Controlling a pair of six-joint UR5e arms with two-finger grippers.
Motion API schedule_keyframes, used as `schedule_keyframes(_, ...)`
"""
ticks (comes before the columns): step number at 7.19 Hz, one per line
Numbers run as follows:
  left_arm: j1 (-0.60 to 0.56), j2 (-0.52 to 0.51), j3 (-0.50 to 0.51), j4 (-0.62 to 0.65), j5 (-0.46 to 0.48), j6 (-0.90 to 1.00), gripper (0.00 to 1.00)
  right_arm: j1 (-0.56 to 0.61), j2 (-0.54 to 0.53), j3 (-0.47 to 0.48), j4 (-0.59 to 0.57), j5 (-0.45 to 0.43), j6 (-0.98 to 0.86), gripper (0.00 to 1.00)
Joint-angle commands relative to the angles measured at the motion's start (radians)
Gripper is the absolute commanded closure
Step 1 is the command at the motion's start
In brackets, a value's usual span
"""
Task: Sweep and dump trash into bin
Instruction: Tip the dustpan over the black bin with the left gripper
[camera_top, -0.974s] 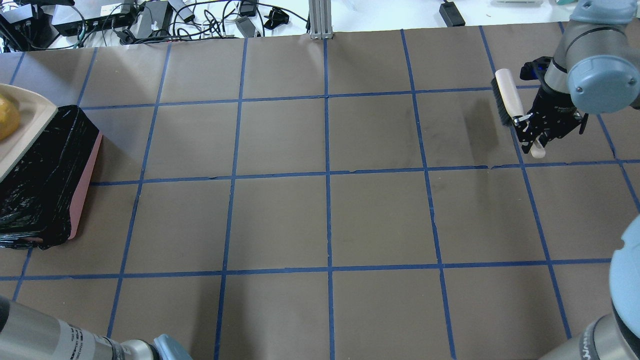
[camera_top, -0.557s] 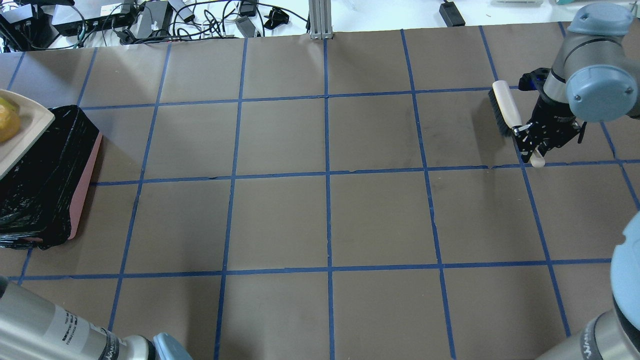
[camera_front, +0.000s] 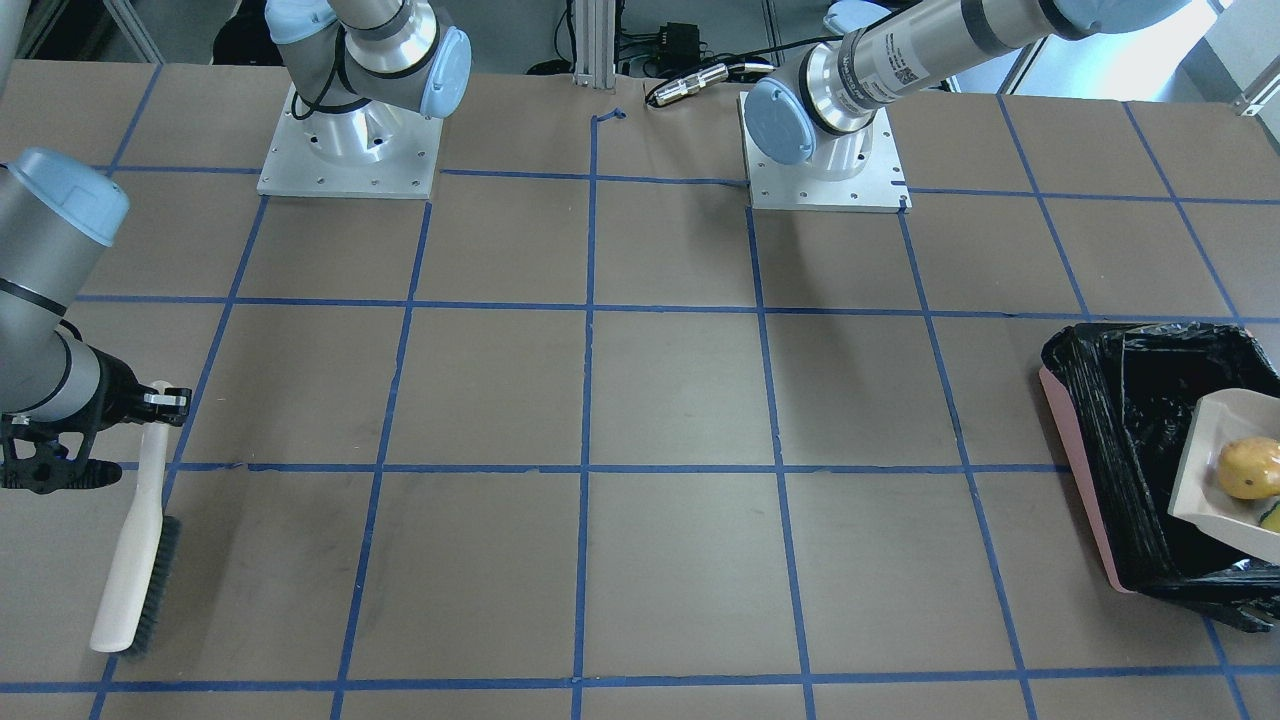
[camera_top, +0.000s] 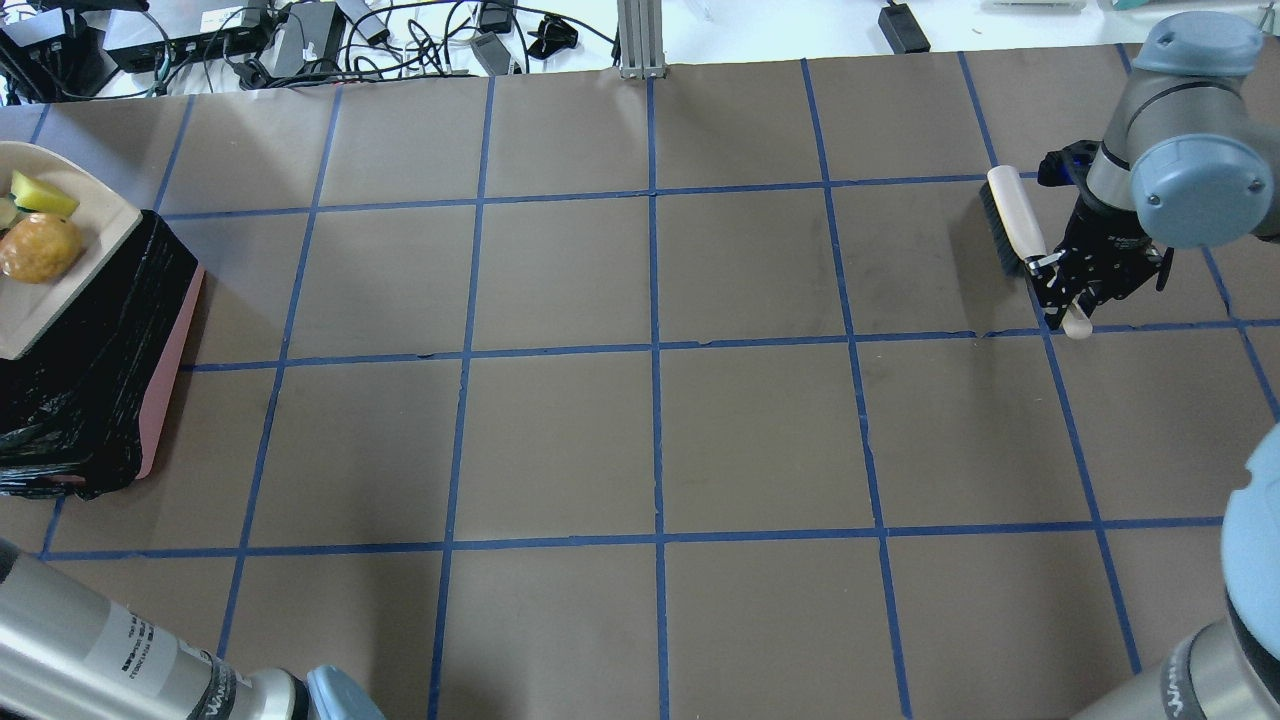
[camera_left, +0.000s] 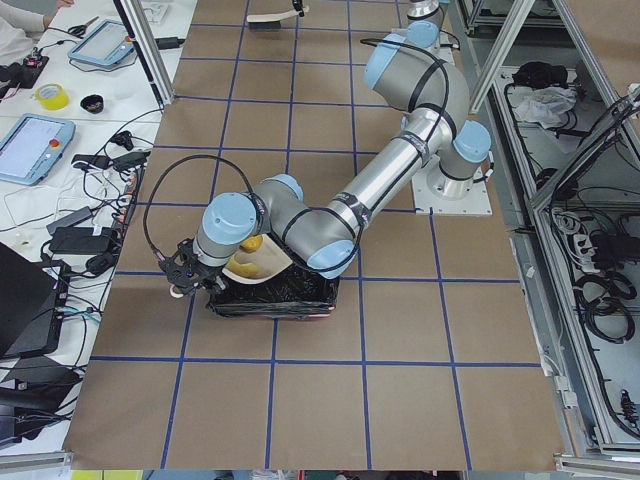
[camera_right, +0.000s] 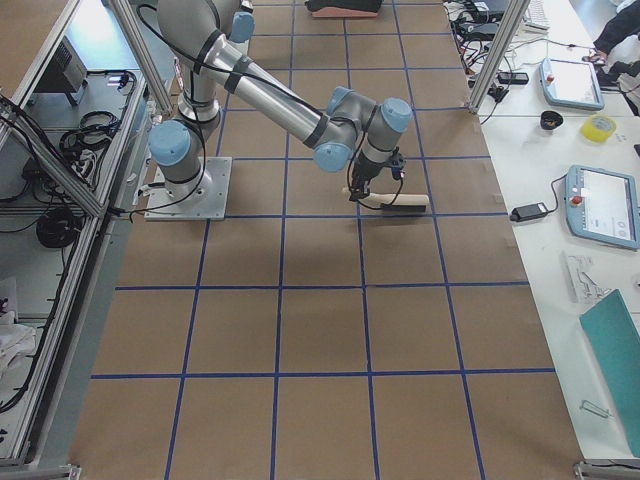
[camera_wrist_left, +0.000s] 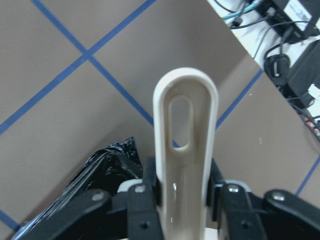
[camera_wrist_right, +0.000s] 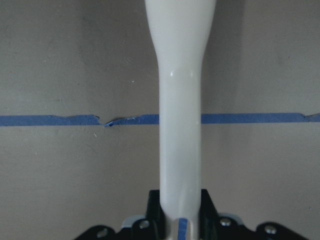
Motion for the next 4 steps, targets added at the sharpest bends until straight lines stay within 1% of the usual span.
schedule_keyframes(1,0.018,0.014,-0.005,0.02,-0.146,0.128,1.0,0.0,0.001,0.0,-0.002,-0.001,0.0,0.45)
schedule_keyframes(3,0.058,0.019,-0.008,0.011,-0.174,0.188,1.0,0.0,0.002,0.0,-0.002,-0.001,0.002,0.37)
schedule_keyframes(4,0.067,0.034,-0.016,0.01,-0.186,0.201,1.0,0.0,0.001,0.0,-0.002,-0.001,0.002,0.34)
